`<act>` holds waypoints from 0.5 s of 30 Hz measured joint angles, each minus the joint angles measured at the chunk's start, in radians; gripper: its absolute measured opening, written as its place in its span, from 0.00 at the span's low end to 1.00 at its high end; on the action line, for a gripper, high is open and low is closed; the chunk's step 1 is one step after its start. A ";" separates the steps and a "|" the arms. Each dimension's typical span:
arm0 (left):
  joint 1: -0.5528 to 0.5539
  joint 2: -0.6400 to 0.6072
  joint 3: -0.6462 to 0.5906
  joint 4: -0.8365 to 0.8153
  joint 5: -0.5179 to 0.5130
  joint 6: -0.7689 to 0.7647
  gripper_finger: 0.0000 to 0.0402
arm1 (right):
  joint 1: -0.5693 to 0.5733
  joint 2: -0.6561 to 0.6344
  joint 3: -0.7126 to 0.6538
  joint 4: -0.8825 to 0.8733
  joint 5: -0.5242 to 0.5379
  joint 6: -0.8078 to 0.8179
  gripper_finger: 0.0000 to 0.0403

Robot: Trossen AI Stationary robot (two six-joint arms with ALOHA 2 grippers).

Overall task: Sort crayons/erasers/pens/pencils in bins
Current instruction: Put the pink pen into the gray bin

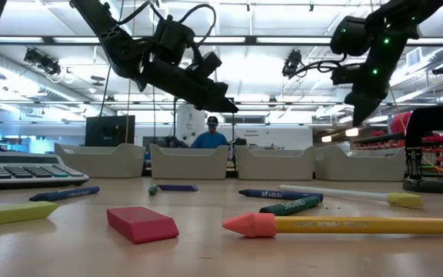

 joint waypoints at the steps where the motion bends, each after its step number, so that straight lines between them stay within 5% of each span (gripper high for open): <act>1: 0.000 0.000 0.000 0.001 0.000 0.000 0.06 | -0.009 0.005 0.000 -0.001 0.001 -0.007 0.07; 15: 0.062 0.000 0.000 0.014 0.000 0.034 0.03 | -0.147 0.062 0.000 -0.078 0.130 -0.017 0.07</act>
